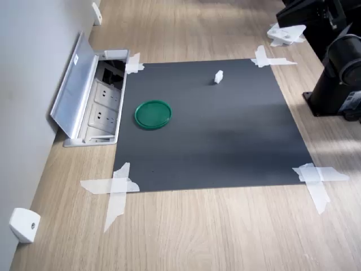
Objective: Grasp a white terminal and put it on the green lid.
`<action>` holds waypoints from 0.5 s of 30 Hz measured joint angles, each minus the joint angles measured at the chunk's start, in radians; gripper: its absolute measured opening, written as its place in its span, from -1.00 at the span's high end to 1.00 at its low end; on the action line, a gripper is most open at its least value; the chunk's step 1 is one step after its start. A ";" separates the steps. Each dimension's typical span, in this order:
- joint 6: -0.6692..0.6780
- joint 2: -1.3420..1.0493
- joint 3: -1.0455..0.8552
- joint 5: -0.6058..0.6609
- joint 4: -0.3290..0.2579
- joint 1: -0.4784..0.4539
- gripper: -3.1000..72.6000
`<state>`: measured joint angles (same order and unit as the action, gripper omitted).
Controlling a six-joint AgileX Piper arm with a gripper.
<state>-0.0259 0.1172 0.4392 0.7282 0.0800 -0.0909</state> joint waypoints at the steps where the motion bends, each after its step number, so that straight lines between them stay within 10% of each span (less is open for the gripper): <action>1: 0.000 0.000 0.000 0.000 0.000 0.000 0.94; 15: 0.000 0.000 0.000 0.049 0.000 0.000 0.94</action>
<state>-0.0259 0.1172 0.4392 0.7770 0.0800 -0.0909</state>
